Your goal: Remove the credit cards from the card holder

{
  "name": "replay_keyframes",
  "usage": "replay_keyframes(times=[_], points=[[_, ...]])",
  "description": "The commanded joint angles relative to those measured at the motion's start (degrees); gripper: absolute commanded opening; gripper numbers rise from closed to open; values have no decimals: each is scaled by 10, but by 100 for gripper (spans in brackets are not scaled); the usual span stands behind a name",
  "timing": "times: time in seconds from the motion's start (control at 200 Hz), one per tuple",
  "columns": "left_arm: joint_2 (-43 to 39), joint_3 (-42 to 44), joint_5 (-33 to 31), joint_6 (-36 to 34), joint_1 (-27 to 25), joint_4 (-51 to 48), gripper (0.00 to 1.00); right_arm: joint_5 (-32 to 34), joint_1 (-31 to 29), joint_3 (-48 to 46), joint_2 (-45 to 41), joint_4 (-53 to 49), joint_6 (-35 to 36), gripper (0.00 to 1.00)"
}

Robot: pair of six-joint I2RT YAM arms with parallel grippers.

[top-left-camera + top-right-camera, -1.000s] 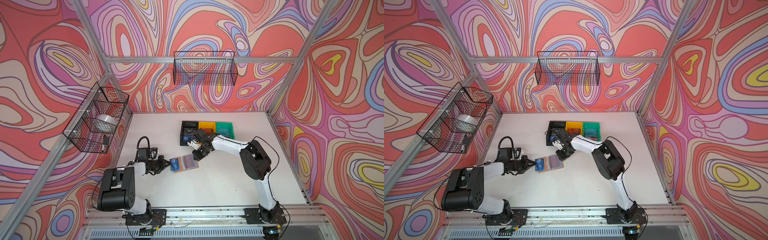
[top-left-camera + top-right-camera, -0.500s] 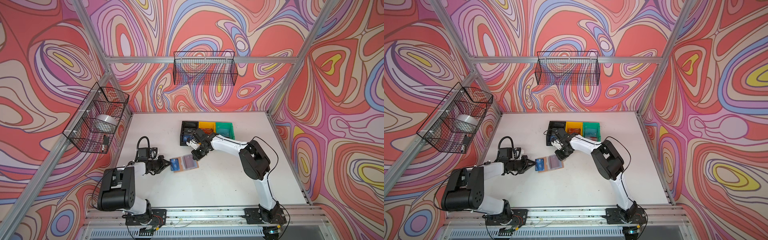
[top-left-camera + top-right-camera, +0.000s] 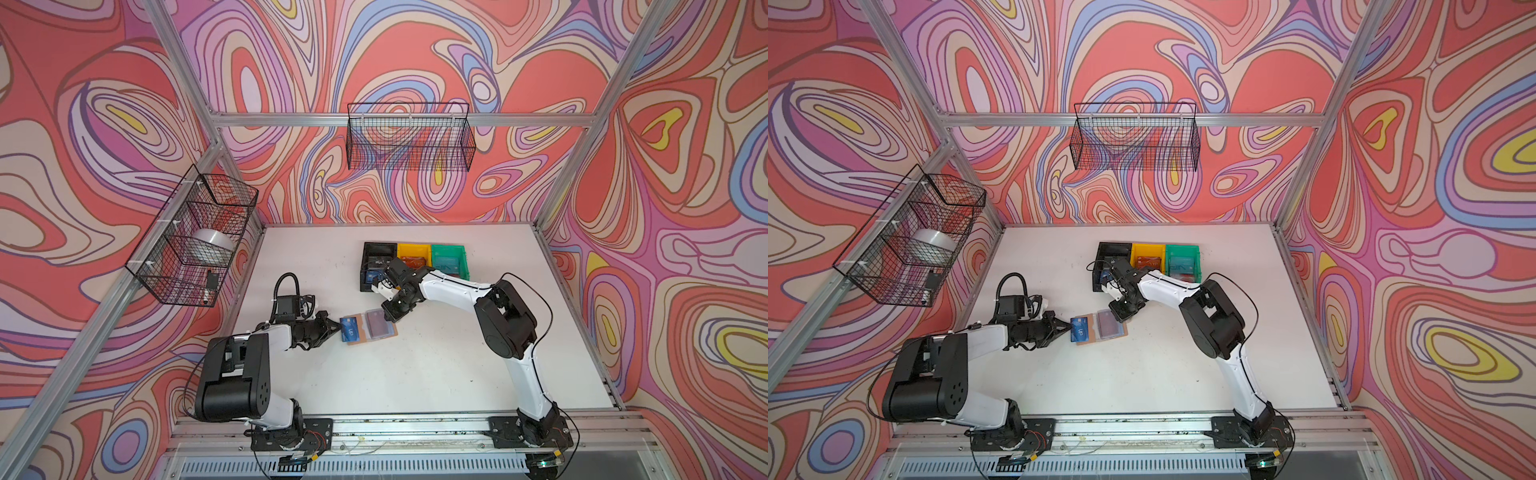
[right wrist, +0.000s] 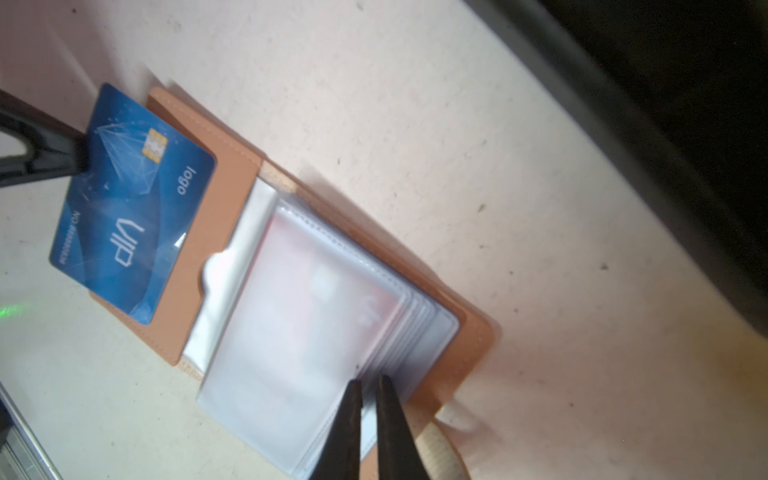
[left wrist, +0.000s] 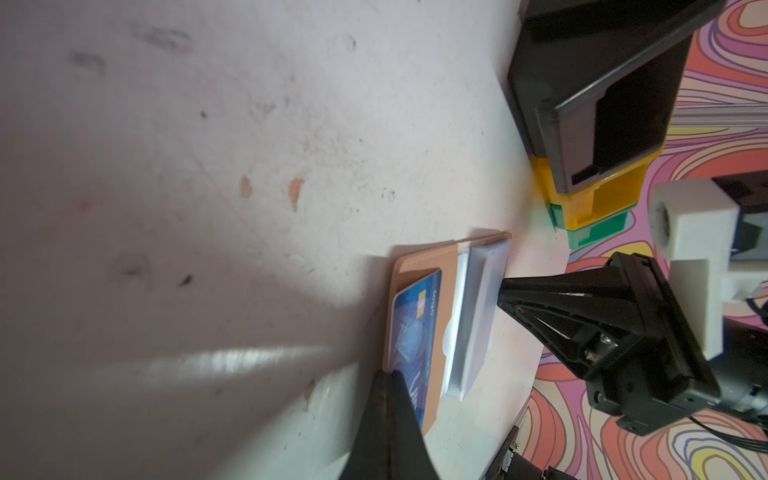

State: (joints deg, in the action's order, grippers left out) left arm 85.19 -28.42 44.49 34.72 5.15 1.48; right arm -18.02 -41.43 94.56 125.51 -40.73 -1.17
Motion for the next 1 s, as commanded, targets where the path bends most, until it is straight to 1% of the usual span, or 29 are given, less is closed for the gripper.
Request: replay_keyframes(times=[0.0, 0.992], points=[[4, 3, -10, -8, -4, -2, 0, -6, -11, 2, 28, -6, -1, 12], [3, 4, -13, -11, -4, -7, 0, -43, -28, -2, 36, 6, -9, 13]])
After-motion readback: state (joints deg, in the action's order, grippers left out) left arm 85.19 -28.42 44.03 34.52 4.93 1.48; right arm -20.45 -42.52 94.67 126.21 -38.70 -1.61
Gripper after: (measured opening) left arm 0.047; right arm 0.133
